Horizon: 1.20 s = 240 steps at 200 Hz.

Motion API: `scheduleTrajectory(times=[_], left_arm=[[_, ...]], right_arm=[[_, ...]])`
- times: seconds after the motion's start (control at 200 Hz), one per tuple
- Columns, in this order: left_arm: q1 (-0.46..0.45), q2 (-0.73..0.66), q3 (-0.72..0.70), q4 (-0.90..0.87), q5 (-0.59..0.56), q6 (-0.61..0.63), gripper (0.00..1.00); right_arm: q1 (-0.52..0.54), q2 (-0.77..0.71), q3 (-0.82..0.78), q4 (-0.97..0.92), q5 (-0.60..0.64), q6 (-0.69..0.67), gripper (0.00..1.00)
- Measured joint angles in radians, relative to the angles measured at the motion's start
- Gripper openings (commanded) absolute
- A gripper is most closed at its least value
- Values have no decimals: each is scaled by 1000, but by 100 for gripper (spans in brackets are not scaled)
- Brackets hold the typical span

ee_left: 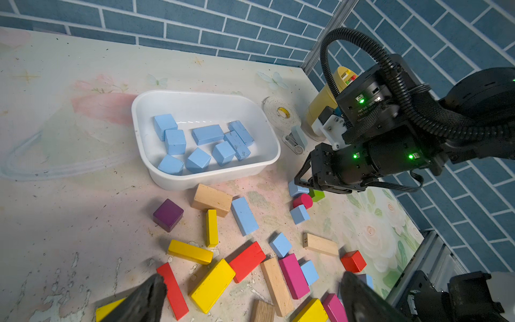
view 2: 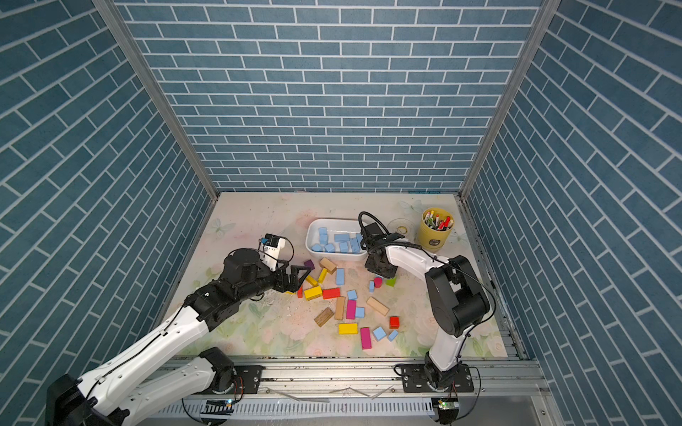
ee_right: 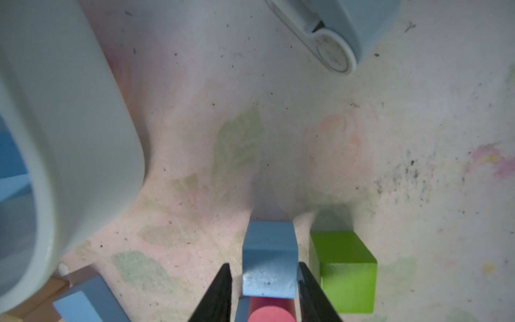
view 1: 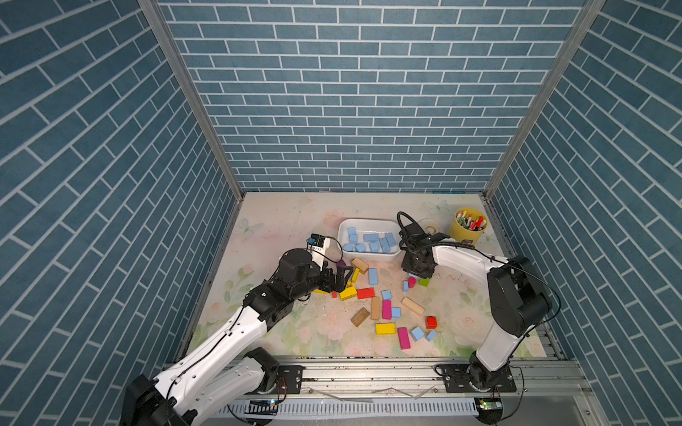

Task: Pick out the blue building blocks
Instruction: Pick up the building block from the center of the board.

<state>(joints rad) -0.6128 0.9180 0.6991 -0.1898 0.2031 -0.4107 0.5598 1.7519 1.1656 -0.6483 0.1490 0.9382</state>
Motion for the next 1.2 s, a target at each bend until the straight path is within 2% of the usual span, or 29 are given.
scheduleTrajectory(times=[0.49,0.98,1.2], left_arm=[[0,-4,0,32,76,11,99],[0,-3,-12,101,166,19,99],[0,-4,-13,108,180,21,99]], right_arm=[[-6,28,0,6,-7,0,37],[-8,40,0,6,-11,4,15],[-9,33,0,4,-18,4,8]])
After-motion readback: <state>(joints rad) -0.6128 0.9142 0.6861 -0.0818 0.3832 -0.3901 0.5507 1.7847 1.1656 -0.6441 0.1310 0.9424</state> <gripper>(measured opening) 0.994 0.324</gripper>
